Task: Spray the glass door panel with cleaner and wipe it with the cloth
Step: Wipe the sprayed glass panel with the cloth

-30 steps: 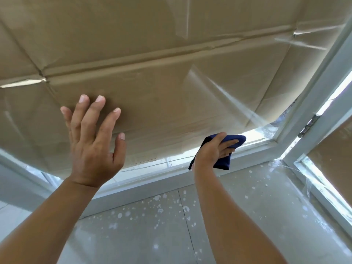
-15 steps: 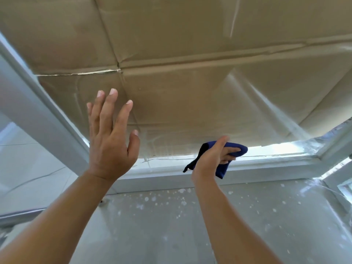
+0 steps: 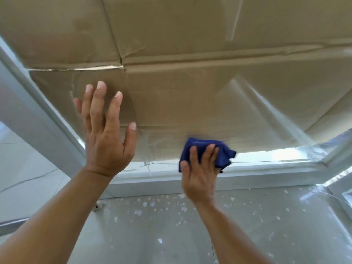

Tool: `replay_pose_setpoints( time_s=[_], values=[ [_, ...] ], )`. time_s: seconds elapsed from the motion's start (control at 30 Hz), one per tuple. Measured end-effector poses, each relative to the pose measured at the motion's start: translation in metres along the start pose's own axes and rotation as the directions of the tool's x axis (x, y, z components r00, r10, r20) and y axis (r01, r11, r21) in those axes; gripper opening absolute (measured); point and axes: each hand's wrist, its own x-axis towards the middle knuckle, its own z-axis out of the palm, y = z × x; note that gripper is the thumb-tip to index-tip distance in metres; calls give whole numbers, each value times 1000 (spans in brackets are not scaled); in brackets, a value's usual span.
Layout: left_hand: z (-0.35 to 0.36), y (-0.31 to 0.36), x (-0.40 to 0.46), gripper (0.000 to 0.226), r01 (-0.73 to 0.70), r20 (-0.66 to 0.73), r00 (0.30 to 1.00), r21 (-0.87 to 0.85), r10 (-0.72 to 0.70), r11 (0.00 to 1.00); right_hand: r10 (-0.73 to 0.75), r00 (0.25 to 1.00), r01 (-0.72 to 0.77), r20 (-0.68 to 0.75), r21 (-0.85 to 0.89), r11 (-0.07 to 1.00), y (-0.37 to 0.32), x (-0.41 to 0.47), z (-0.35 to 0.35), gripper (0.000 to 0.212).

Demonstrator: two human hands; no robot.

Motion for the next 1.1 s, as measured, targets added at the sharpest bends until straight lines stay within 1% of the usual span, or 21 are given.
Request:
replay_pose_setpoints(
  time_s=[0.07, 0.13, 0.17, 0.23, 0.3, 0.33, 0.4, 0.47, 0.53, 0.57, 0.6, 0.63, 0.73, 0.77, 0.83, 0.9, 0.93, 1.0, 1.03, 1.07, 1.1],
  values=[
    [-3, -8, -6, 58, 22, 14, 1000, 14, -22, 1000, 78, 986, -74, -149, 37, 997, 11, 39, -14, 61],
    [-5, -15, -9, 60, 53, 27, 998, 26, -53, 998, 117, 944, -106, -310, 52, 993, -1, 90, -31, 62],
    [-6, -17, -11, 61, 63, 38, 997, 32, -64, 998, 90, 929, -88, -359, 23, 996, -12, 110, -38, 61],
    [-8, -22, -14, 63, 67, 52, 996, 53, -70, 996, -59, 931, 28, -359, -91, 995, -31, 125, -43, 61],
    [-9, -26, -18, 64, 76, 67, 994, 75, -81, 994, -300, 925, 257, -235, -196, 946, -36, 111, -36, 66],
    [-11, -28, -20, 65, 81, 75, 993, 83, -87, 993, -433, 890, 396, -141, -228, 889, -30, 97, -31, 66],
    [-14, -33, -22, 66, 89, 85, 992, 99, -97, 991, -657, 750, 651, 76, -262, 713, -4, 72, -28, 65],
    [-17, -36, -24, 68, 107, 93, 989, 108, -117, 988, -777, 576, 816, 255, -239, 526, 28, 66, -37, 68],
    [-20, -37, -26, 71, 129, 96, 986, 111, -139, 985, -830, 454, 891, 323, -192, 412, 47, 79, -52, 68],
    [-22, -37, -25, 72, 137, 96, 984, 114, -149, 984, -847, 424, 905, 321, -184, 383, 51, 90, -60, 66],
    [-22, -37, -25, 73, 146, 97, 983, 116, -157, 982, -856, 425, 904, 295, -192, 382, 49, 102, -68, 63],
    [-23, -36, -25, 73, 153, 98, 981, 117, -165, 981, -852, 462, 883, 246, -214, 417, 43, 114, -75, 60],
    [-21, -32, -25, 73, 168, 102, 978, 109, -179, 980, -772, 632, 752, 65, -292, 591, 7, 143, -87, 57],
    [-20, -30, -25, 73, 165, 108, 979, 101, -176, 981, -749, 662, 719, 36, -315, 620, -5, 149, -87, 57],
    [-19, -29, -22, 73, 159, 107, 980, 97, -169, 983, -732, 681, 696, 28, -335, 635, -24, 152, -82, 57],
    [-20, -29, -20, 73, 161, 97, 981, 102, -171, 982, -750, 655, 736, 91, -301, 606, -29, 139, -75, 63],
    [-21, -29, -19, 73, 164, 91, 981, 104, -173, 981, -775, 613, 781, 153, -267, 565, -25, 129, -71, 69],
    [-23, -31, -18, 73, 168, 92, 980, 107, -178, 980, -823, 497, 866, 274, -218, 451, -13, 111, -70, 74],
    [-24, -32, -18, 73, 167, 97, 979, 111, -178, 980, -833, 467, 882, 296, -223, 415, -7, 105, -72, 74],
    [-25, -32, -18, 73, 166, 98, 979, 117, -178, 979, -837, 470, 878, 280, -246, 411, -2, 104, -75, 73],
    [-26, -33, -18, 73, 166, 98, 979, 124, -178, 978, -835, 497, 858, 236, -277, 433, 1, 107, -78, 69]
  ],
)
